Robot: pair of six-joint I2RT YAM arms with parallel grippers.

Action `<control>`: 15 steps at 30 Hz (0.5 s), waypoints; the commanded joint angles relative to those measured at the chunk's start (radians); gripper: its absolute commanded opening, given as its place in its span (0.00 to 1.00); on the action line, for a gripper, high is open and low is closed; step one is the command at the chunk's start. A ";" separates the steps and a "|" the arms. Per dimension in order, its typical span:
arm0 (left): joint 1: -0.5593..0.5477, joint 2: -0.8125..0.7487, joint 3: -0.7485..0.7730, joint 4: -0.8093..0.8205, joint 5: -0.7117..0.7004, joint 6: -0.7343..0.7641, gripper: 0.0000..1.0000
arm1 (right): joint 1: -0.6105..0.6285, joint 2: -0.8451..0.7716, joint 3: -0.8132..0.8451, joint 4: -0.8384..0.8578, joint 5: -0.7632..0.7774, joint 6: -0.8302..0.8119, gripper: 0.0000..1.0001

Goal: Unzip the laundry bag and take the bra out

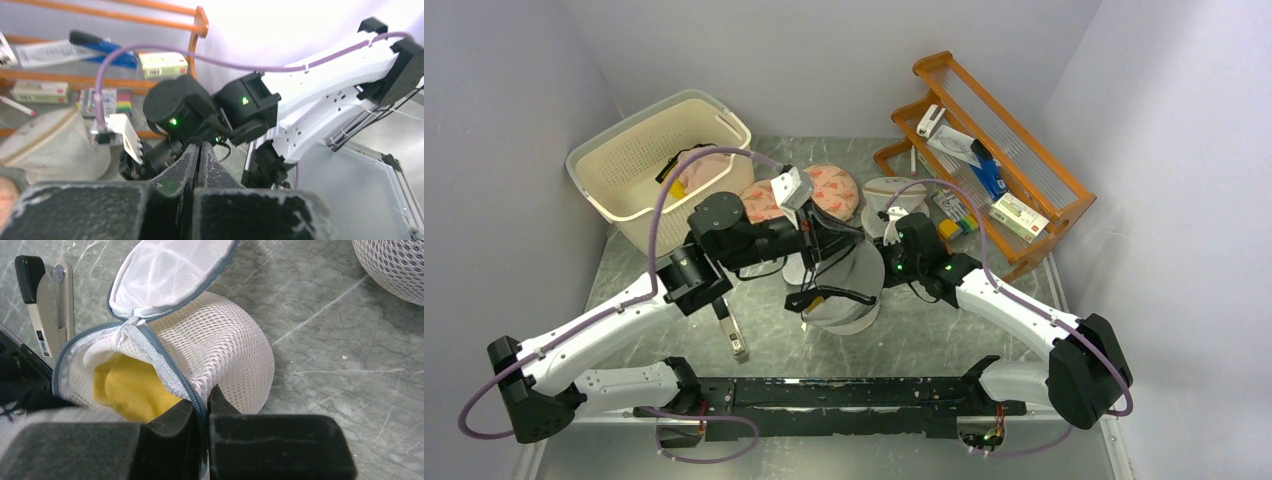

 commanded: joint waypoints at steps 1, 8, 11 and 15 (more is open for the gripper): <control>-0.005 -0.022 0.078 0.030 -0.034 0.077 0.07 | 0.003 0.002 -0.009 0.026 -0.004 0.000 0.03; -0.005 -0.014 0.161 0.023 -0.070 0.113 0.07 | 0.004 0.004 -0.014 0.026 -0.007 -0.003 0.03; -0.005 -0.013 0.177 -0.006 -0.139 0.118 0.07 | 0.003 0.004 -0.017 0.027 -0.007 -0.004 0.03; -0.004 -0.006 0.219 -0.104 -0.300 0.140 0.07 | 0.004 0.001 -0.023 0.028 -0.004 -0.006 0.03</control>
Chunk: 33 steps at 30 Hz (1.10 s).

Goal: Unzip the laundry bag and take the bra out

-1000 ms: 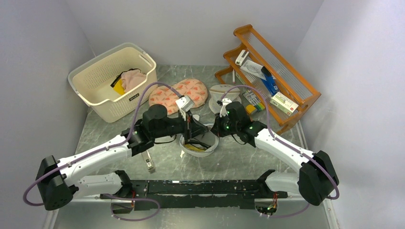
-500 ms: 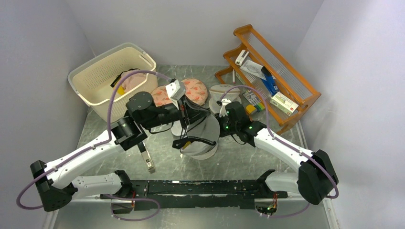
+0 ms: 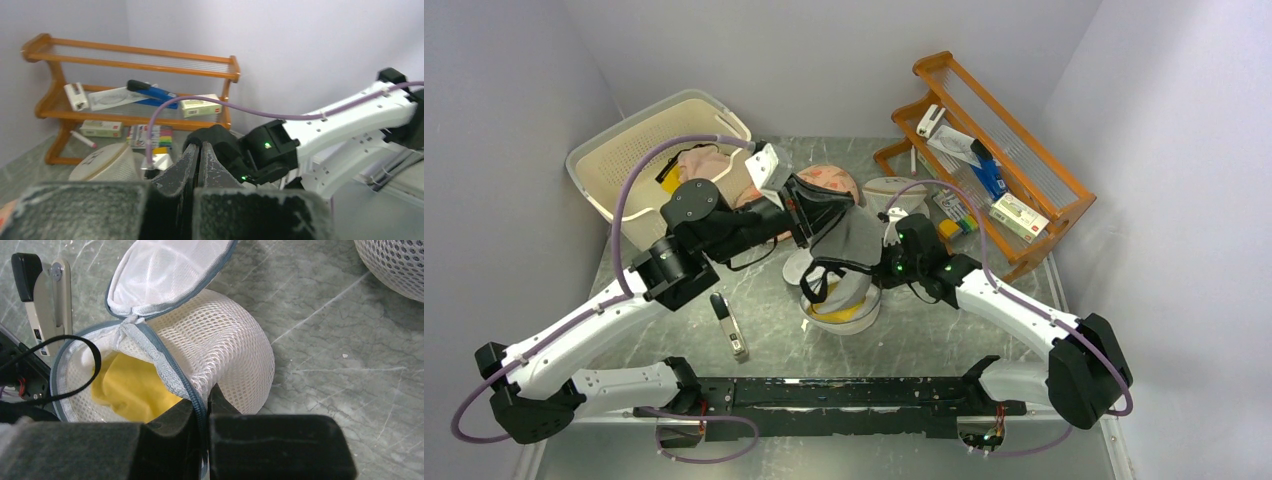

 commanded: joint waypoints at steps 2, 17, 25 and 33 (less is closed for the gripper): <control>-0.003 0.016 0.107 -0.142 -0.271 0.057 0.07 | 0.003 0.001 -0.022 0.030 -0.004 -0.006 0.04; 0.086 0.038 0.269 0.000 -0.929 0.415 0.07 | 0.004 0.000 -0.028 0.041 -0.013 0.002 0.03; 0.272 0.103 0.271 0.180 -0.981 0.546 0.07 | 0.004 0.008 -0.024 0.048 -0.022 0.004 0.03; 0.538 0.281 0.371 0.173 -1.000 0.392 0.07 | 0.006 0.009 -0.029 0.053 -0.019 0.008 0.03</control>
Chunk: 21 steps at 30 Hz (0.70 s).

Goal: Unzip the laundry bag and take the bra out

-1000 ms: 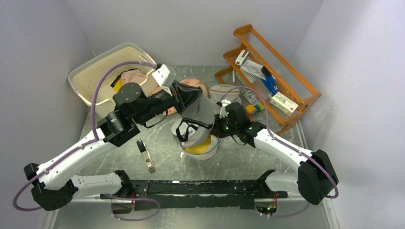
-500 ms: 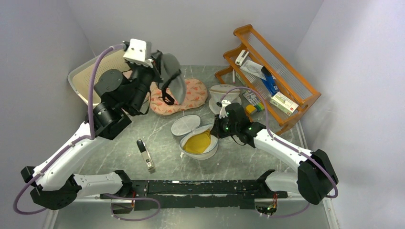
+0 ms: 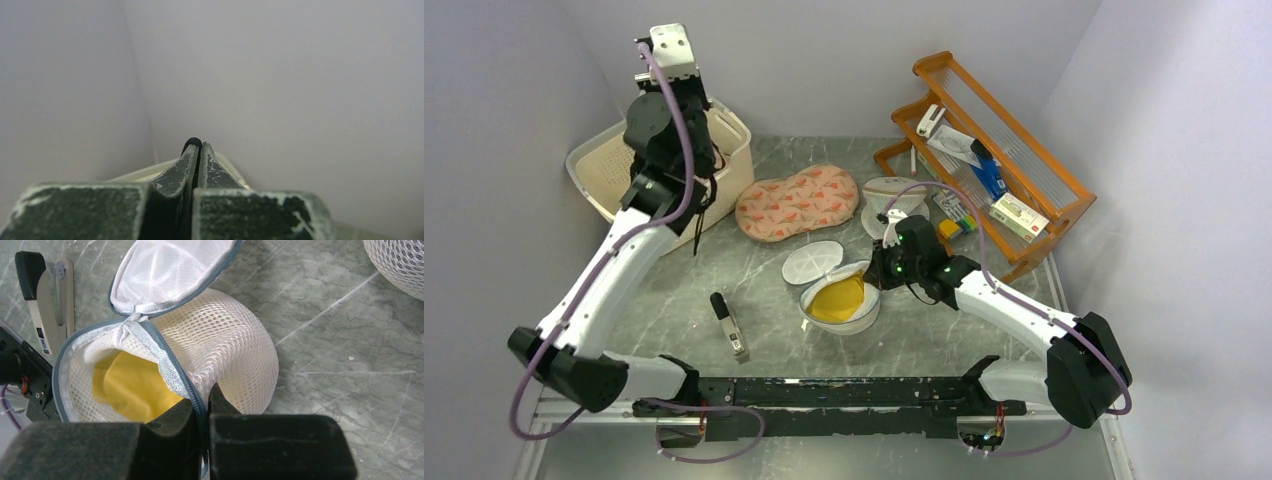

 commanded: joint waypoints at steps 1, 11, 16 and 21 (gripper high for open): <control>0.138 0.073 0.073 0.013 -0.010 -0.129 0.07 | 0.006 0.005 -0.005 0.019 -0.005 0.003 0.03; 0.436 0.314 0.260 -0.231 0.183 -0.412 0.07 | 0.008 0.007 0.011 0.000 0.012 -0.012 0.03; 0.452 0.272 0.090 -0.252 0.300 -0.531 0.44 | 0.009 0.015 0.010 0.008 0.008 -0.009 0.03; 0.455 0.182 -0.066 -0.241 0.339 -0.597 0.78 | 0.009 0.034 0.014 0.010 0.006 -0.009 0.03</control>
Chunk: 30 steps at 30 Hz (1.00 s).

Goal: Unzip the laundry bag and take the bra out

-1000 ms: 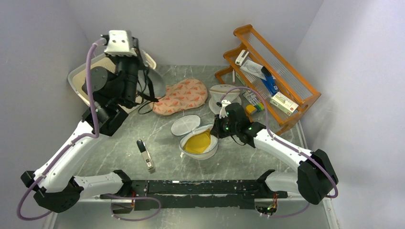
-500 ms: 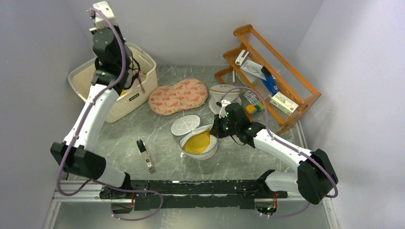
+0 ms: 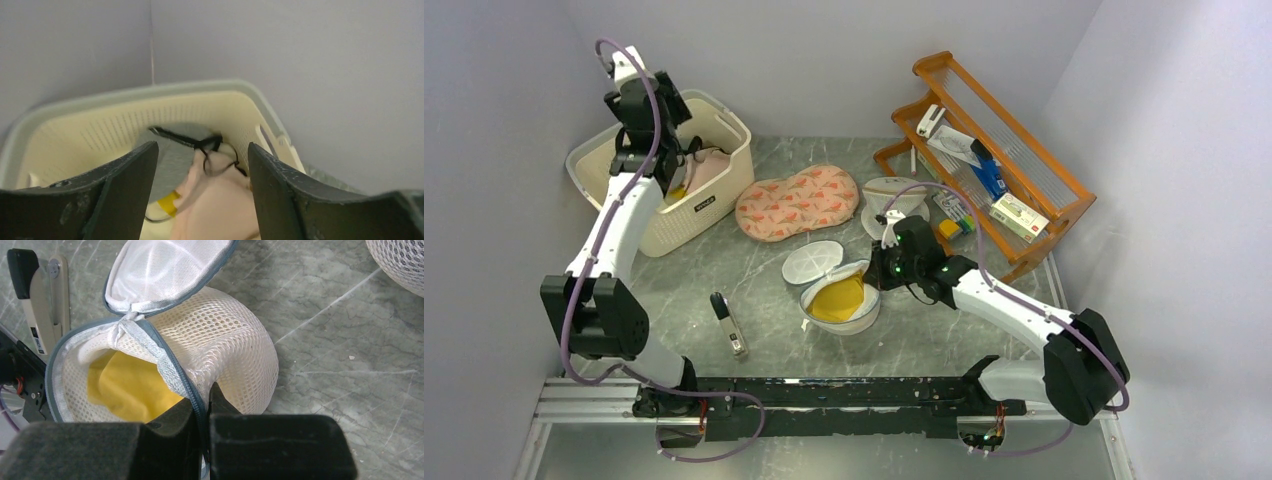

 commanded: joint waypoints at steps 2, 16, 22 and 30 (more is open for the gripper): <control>0.003 -0.119 -0.095 0.005 0.088 -0.073 0.83 | 0.007 0.036 0.025 0.005 -0.002 -0.010 0.03; 0.000 -0.248 -0.262 0.136 0.510 -0.100 0.94 | 0.027 0.081 0.078 -0.027 0.022 -0.001 0.03; -0.050 -0.192 -0.229 0.118 0.697 -0.171 0.98 | 0.030 0.045 0.055 -0.017 0.026 0.014 0.04; -0.263 -0.216 -0.367 -0.001 0.939 -0.175 0.97 | 0.031 -0.014 0.014 -0.010 0.041 0.008 0.10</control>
